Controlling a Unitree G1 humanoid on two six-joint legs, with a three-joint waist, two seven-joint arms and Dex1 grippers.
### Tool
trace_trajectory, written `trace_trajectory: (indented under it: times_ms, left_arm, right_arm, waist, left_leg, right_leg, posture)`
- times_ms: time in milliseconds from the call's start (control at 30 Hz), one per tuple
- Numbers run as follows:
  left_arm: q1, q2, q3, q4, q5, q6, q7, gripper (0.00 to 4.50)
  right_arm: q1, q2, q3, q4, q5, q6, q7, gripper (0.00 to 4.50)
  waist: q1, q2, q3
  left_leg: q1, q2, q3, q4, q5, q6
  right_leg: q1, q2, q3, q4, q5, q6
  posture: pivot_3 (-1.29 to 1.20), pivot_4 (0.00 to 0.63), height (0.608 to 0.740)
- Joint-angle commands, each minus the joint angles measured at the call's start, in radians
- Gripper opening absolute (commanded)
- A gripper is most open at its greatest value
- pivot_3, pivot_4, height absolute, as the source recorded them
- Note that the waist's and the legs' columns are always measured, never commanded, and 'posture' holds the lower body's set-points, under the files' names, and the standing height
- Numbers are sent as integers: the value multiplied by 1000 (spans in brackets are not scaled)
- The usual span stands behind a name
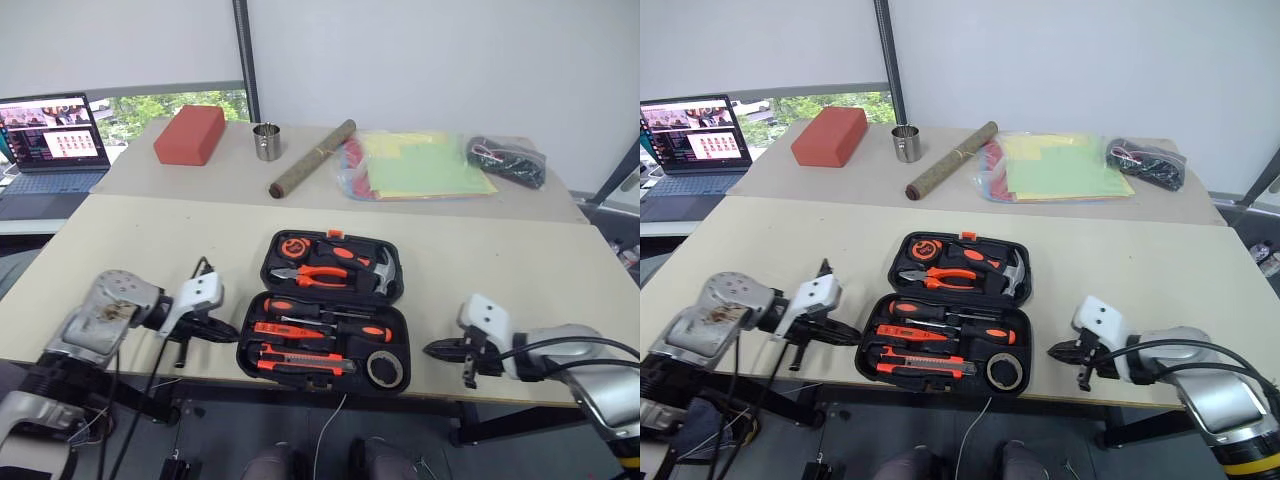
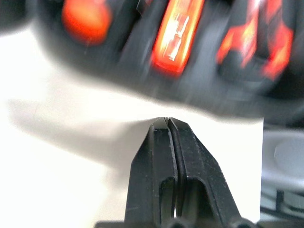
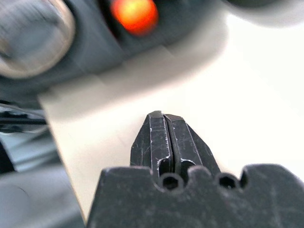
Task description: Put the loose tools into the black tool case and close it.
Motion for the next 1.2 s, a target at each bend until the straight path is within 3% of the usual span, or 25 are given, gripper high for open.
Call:
trace_trajectory:
  times_ms: [33, 67, 100, 200, 233, 333, 367, 433, 600, 767, 800, 967, 1067, 1200]
  left_arm:
    - [-119, -18, 46, 150, -1, 79, 43, 627]
    - [-175, -45, 59, 202, -14, 130, 68, 654]
    - [-224, -70, 68, 248, -25, 172, 88, 971]
    - [-391, -162, 95, 393, -52, 331, 147, 2229]
    - [-429, -188, 96, 424, -54, 372, 159, 2411]
    - [-519, -266, 88, 492, -47, 457, 196, 3508]
    - [-551, -305, 94, 529, -39, 467, 239, 3798]
    - [-593, -358, 109, 593, -28, 465, 303, 3820]
    - [-634, -432, 128, 712, -5, 399, 406, 3820]
    - [-648, -464, 157, 771, -3, 366, 442, 2380]
    - [-646, -465, 158, 773, 0, 360, 438, 1768]
    - [-642, -464, 174, 767, -1, 368, 424, 161]
    - [-637, -462, 176, 746, -3, 377, 408, 0]
    - [-618, -465, 182, 699, -20, 366, 373, 0]
  right_arm:
    - [-93, 39, -98, 23, 82, 117, -62, 610]
    - [-131, 62, -106, 35, 103, 156, -83, 668]
    - [-167, 82, -111, 46, 121, 191, -101, 970]
    - [-300, 156, -111, 96, 166, 311, -164, 2210]
    - [-341, 179, -107, 116, 173, 342, -186, 2393]
    - [-476, 253, -85, 205, 169, 426, -261, 3450]
    - [-529, 280, -66, 257, 144, 434, -293, 3724]
    - [-599, 315, -41, 349, 104, 438, -340, 4447]
    - [-699, 367, -24, 560, 43, 401, -399, 4447]
    - [-698, 381, 44, 578, 6, 388, -376, 3112]
    - [-691, 383, 53, 566, 4, 390, -373, 2563]
    - [-653, 386, 79, 506, 0, 407, -369, 862]
    - [-643, 390, 80, 482, 2, 404, -368, 43]
    - [-664, 404, 48, 468, -5, 356, -389, 43]
  waist:
    - [0, 0, 0]
    - [1, 0, 0]
    - [1, -1, 1]
    - [5, -1, 0]
    - [6, -1, 0]
    - [1, -1, 0]
    - [0, -1, 0]
    - [-3, -1, 0]
    - [-13, -1, 0]
    - [-20, -1, 0]
    - [-20, -1, 0]
    - [-21, -1, 0]
    - [-23, -1, 0]
    - [-24, -1, 0]
  left_leg:
    - [0, 0, 0, 0, 0, 0]
    - [0, 1, 0, 0, 0, 0]
    - [0, 1, 0, 0, 0, 0]
    - [-3, 0, 0, 2, 1, 0]
    - [-3, 0, 0, 3, 1, 0]
    - [-4, -2, 0, 2, 5, 7]
    - [-4, -3, 0, 2, 5, 8]
    - [-5, -3, 1, 1, 5, 9]
    - [-8, -3, 1, -2, 5, 8]
    - [-6, -3, 0, -4, 5, 8]
    - [-4, -3, 0, -4, 5, 7]
    - [0, -4, 1, -2, 2, -1]
    - [1, -5, 1, -2, 2, -2]
    - [1, -5, 1, -2, 2, -2]
  right_leg:
    - [0, 0, 0, 0, 0, 0]
    - [0, 0, 0, 1, 0, 0]
    - [0, 0, 0, 1, 0, 0]
    - [-2, 0, 0, 3, 2, 1]
    - [-2, -1, 0, 3, 2, 1]
    - [-2, -1, 0, 3, 2, 1]
    - [-2, -1, 0, 3, 6, -5]
    - [-3, -1, 0, 3, 6, -5]
    - [-5, 4, -2, 3, 6, -5]
    - [-1, 5, -3, 2, 6, -5]
    - [1, 4, -2, 1, 6, -4]
    - [2, -1, 0, 2, 6, -4]
    - [2, -1, 0, 3, 6, -4]
    - [2, -1, -1, 3, 6, -4]
  posture:
    - [0, 150, 737]
    - [0, 150, 737]
    - [0, 150, 737]
    - [0, 150, 737]
    - [0, 150, 737]
    - [0, 150, 737]
    - [0, 150, 737]
    - [0, 150, 737]
    - [0, 150, 737]
    - [0, 150, 737]
    - [0, 150, 737]
    - [0, 150, 737]
    - [0, 150, 737]
    - [0, 150, 737]
